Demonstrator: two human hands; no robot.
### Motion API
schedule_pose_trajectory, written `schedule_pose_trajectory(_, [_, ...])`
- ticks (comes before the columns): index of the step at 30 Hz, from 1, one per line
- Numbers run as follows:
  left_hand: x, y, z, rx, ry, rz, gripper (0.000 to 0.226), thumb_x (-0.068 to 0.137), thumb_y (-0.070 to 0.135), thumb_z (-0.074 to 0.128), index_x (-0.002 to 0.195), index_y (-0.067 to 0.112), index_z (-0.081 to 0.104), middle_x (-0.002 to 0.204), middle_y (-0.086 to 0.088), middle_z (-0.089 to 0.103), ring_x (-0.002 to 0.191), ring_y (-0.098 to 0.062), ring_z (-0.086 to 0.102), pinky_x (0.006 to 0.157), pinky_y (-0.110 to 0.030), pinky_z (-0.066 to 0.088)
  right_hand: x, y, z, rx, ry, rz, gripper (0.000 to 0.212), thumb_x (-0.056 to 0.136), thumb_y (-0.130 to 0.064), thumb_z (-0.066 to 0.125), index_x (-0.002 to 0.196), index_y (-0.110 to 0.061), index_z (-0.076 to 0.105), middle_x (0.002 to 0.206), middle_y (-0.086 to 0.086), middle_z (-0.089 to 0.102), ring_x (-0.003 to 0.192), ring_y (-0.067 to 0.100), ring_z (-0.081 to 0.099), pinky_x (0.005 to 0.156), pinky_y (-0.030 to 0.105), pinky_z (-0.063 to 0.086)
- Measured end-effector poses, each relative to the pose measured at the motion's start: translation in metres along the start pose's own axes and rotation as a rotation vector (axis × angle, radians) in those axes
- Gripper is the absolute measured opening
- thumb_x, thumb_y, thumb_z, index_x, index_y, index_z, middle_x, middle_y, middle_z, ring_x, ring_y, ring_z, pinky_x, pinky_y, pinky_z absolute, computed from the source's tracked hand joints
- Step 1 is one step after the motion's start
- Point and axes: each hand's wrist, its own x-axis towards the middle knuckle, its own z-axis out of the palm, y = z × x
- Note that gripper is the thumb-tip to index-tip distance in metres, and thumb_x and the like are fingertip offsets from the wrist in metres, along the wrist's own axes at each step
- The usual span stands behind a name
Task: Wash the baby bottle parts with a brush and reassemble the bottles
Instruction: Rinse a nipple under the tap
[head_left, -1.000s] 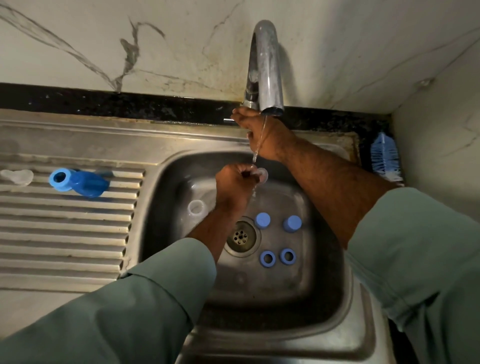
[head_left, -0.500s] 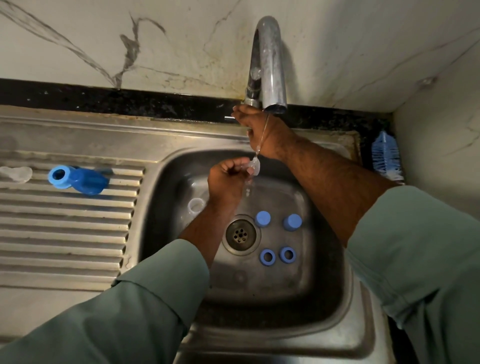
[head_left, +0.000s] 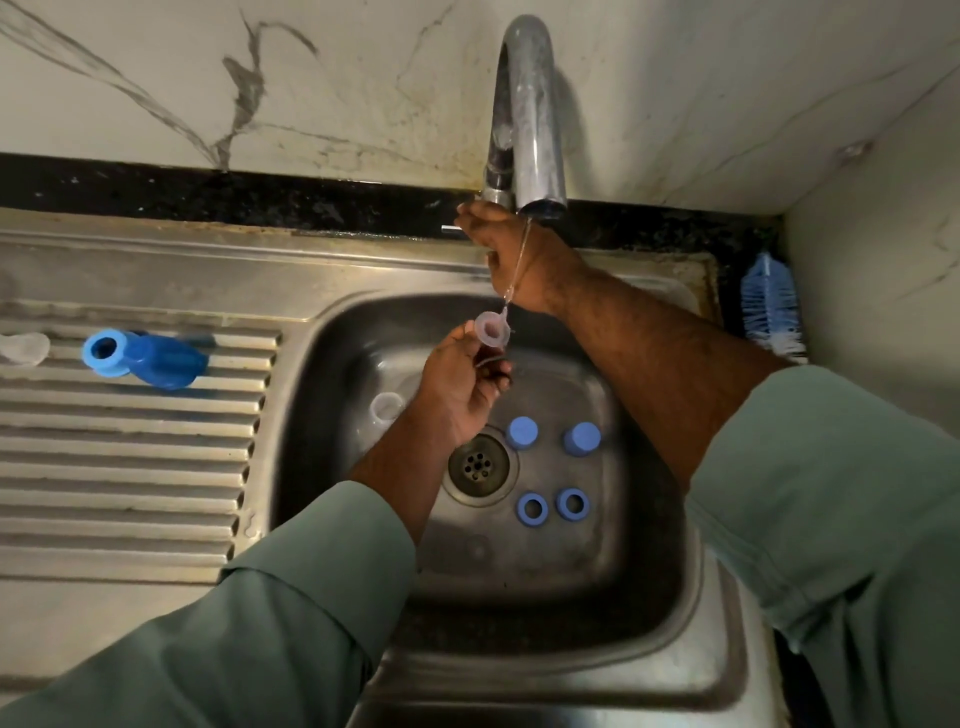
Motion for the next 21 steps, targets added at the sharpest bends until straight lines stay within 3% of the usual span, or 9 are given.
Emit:
schedule_pose_trajectory(6, [0.012,-0.012,0.000,-0.185,-0.105,-0.225,0.023,0.099,0.019,0.045,0.084,0.008,0.058,0.068,-0.004,0.052,0.051,-0.013,0.050,0.044,-0.020,0.041,-0.001,-0.001,-0.001,0.044,-0.007,0.010,0.064,0.087,-0.004,0.055,0.146,-0.022,0.035,0.142,0.013,0.046,0.126,0.030,0.049,0.106,0.040,0.042])
schedule_pose_trajectory(11, [0.015,-0.012,0.001,-0.245,-0.146,-0.244,0.026,0.100,0.016,0.040,0.083,0.005,0.057,0.072,-0.007,0.053,0.048,-0.014,0.053,0.044,-0.018,0.041,-0.002,-0.002,0.000,0.054,-0.030,0.030,0.062,0.088,-0.005,0.054,0.145,-0.021,0.036,0.140,0.014,0.048,0.125,0.030,0.050,0.106,0.040,0.042])
schedule_pose_trajectory(15, [0.015,-0.006,0.000,-0.220,-0.212,-0.207,0.032,0.105,0.024,0.039,0.087,0.008,0.060,0.075,-0.007,0.060,0.051,-0.011,0.055,0.045,-0.018,0.042,0.002,-0.009,-0.001,0.228,-0.044,0.081,0.062,0.081,0.001,0.058,0.141,-0.009,0.042,0.137,0.016,0.046,0.124,0.029,0.048,0.106,0.039,0.040])
schedule_pose_trajectory(18, [0.014,0.000,-0.002,-0.168,-0.209,-0.137,0.026,0.106,0.024,0.040,0.097,0.011,0.060,0.075,-0.006,0.066,0.053,-0.009,0.058,0.046,-0.018,0.047,0.002,-0.024,-0.009,0.590,-0.023,0.273,0.052,0.079,0.007,0.057,0.129,-0.005,0.049,0.123,0.017,0.051,0.112,0.029,0.053,0.094,0.041,0.049])
schedule_pose_trajectory(20, [0.008,0.005,0.001,-0.097,-0.148,-0.046,0.018,0.104,0.013,0.042,0.105,0.009,0.059,0.080,-0.009,0.069,0.059,-0.011,0.064,0.050,-0.019,0.052,-0.010,-0.028,-0.021,1.065,0.019,0.399,0.043,0.081,0.010,0.057,0.119,-0.011,0.054,0.108,0.011,0.055,0.098,0.026,0.056,0.079,0.040,0.054])
schedule_pose_trajectory(21, [0.003,0.007,0.003,-0.020,-0.095,0.011,0.017,0.103,0.008,0.043,0.106,0.007,0.059,0.084,-0.011,0.069,0.063,-0.014,0.066,0.054,-0.022,0.055,-0.018,-0.026,-0.025,1.273,0.012,0.423,0.040,0.083,0.009,0.057,0.112,-0.017,0.055,0.106,0.007,0.056,0.096,0.024,0.057,0.080,0.040,0.053])
